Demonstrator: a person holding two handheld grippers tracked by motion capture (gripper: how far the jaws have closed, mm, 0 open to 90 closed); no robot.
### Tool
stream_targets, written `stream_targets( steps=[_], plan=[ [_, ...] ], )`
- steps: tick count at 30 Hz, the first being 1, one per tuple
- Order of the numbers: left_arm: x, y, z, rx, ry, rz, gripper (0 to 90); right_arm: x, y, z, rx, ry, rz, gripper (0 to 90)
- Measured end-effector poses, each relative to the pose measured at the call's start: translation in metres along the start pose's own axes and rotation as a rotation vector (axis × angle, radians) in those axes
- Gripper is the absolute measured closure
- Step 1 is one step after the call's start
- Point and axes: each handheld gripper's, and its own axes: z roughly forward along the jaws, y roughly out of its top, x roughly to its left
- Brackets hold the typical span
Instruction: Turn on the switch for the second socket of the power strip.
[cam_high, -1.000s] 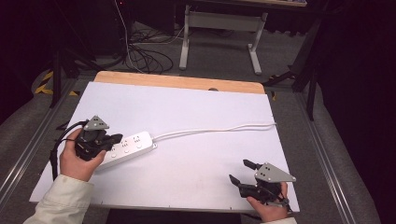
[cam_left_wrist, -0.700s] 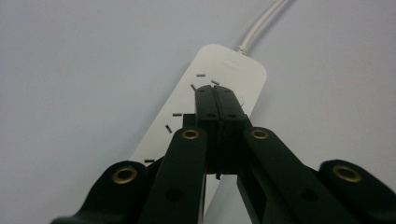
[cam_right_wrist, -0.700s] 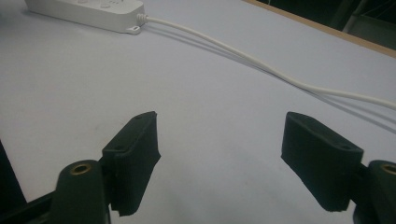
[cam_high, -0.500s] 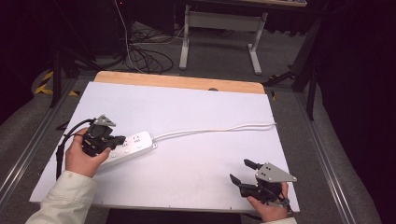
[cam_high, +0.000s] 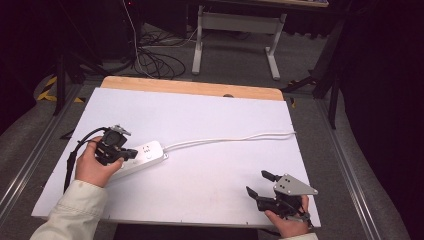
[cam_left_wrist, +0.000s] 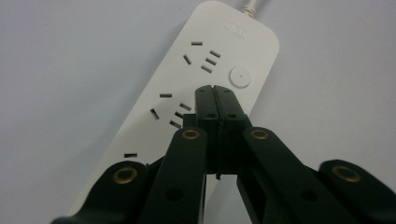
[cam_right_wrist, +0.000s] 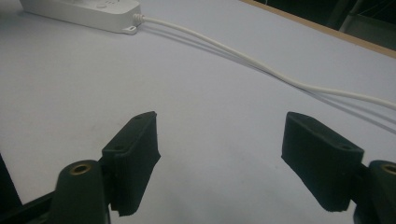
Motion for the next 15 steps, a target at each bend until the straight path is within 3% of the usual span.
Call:
stream_targets(
  steps=[13,15],
  plan=[
    [-0.0024,0.0026,0.0094,0.056,0.010,0.002,90.0,-0.0003,-0.0003,0.0005,0.000,0.001,0.001,27.4],
    [-0.0021,0.0026,0.0093,0.057,0.030,0.012,90.0,-0.0003,-0.0002,0.0006,0.000,0.002,0.000,27.4]
  ],
)
